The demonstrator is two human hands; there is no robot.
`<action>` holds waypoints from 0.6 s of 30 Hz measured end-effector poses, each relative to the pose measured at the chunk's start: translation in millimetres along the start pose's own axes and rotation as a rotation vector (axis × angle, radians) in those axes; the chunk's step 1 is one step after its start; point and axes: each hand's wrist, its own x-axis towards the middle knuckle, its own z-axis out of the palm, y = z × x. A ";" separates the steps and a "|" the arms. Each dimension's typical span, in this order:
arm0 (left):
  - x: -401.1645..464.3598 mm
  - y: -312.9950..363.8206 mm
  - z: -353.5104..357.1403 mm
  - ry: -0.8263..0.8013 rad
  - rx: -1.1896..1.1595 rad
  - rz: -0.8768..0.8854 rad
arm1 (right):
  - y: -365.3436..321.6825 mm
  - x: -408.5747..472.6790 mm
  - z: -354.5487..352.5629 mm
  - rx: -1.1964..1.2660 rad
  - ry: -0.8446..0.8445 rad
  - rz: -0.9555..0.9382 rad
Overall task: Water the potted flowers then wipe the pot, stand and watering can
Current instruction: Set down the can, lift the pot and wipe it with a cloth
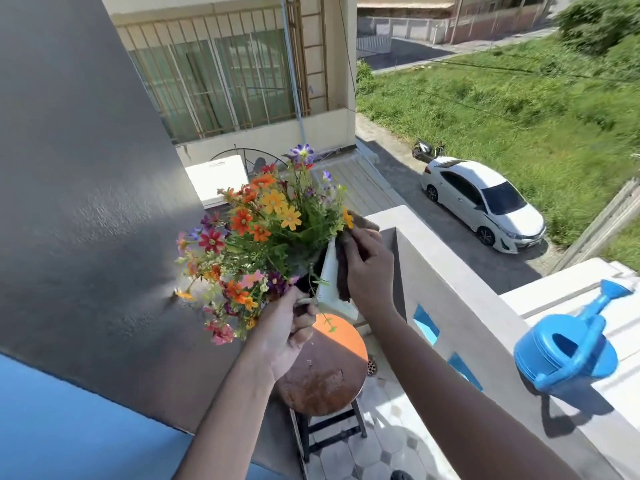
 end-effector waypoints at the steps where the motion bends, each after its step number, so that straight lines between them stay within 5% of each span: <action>1: -0.7 -1.4 0.5 -0.002 0.012 0.002 | 3.8 9.8 -2.1 -0.015 0.010 0.026; 6: 1.5 -6.5 3.7 0.039 0.063 0.022 | 7.5 19.2 -10.6 -0.098 0.015 0.057; 18: 19.1 1.3 22.6 0.190 -0.041 0.012 | 20.2 -72.1 -35.5 -0.013 -0.272 -0.029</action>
